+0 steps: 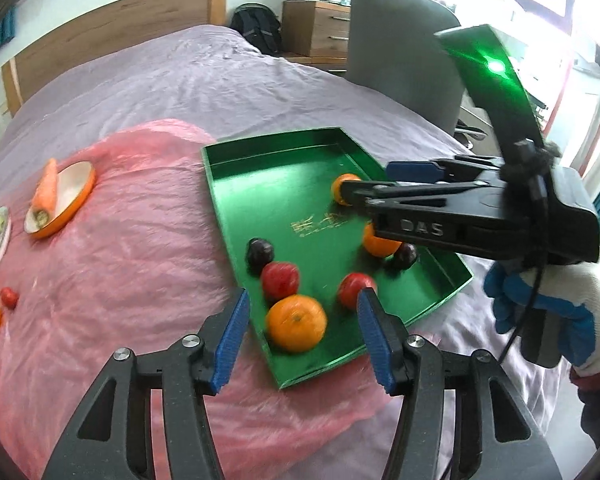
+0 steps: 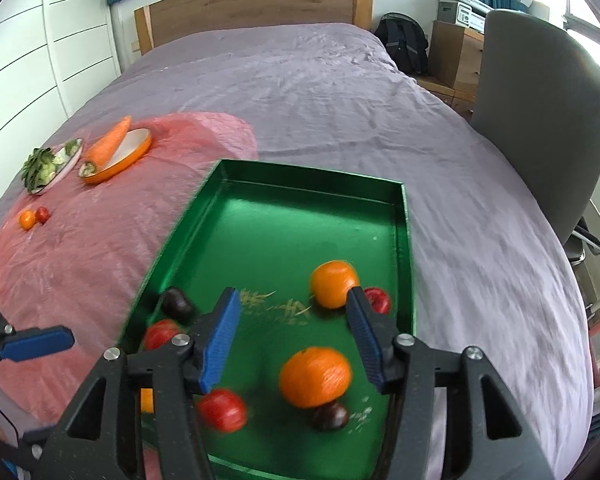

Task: Organize fruits
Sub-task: 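Lower the tomato and orange into the green tray and open both tools, then withdraw both open tools from the tray toward the last orange and tomato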

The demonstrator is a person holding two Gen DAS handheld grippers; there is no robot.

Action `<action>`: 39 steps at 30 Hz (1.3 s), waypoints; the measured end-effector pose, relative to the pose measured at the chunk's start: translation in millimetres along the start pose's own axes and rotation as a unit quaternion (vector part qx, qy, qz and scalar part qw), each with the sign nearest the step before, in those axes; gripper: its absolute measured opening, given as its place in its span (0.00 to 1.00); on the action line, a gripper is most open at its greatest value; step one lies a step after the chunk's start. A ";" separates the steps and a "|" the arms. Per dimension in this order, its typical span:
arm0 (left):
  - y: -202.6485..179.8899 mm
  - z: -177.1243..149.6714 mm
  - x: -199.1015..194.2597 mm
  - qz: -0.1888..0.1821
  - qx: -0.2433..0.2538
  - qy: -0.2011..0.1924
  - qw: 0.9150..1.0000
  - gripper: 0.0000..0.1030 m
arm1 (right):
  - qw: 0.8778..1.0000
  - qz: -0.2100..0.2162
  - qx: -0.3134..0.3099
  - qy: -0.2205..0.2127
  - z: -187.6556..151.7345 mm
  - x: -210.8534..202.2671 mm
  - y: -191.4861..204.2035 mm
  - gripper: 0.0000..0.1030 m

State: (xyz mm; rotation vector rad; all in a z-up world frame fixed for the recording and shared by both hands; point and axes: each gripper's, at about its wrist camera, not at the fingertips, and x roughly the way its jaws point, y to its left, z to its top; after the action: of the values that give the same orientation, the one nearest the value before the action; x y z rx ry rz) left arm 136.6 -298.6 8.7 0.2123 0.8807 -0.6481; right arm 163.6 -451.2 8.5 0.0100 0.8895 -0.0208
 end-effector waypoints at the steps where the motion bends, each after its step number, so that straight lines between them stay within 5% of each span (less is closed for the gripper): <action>1: 2.8 -2.3 -4.0 0.003 -0.002 -0.001 1.000 0.48 | 1.000 0.001 -0.001 -0.001 -1.0 -3.1 2.2 0.93; 23: 59.5 -76.5 -97.1 0.072 -0.061 -0.024 0.995 0.54 | 0.999 0.032 -0.023 0.004 -51.0 -71.9 84.3 0.93; 39: 109.8 -109.8 -128.3 0.096 -0.102 -0.041 0.989 0.54 | 0.997 0.067 -0.047 0.014 -68.5 -84.3 150.3 0.93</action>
State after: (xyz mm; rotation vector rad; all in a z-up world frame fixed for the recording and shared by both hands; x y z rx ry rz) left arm 72.9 -108.6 29.1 0.0846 0.8294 -0.3813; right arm 60.7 -298.5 30.9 -0.0180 0.9159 0.1458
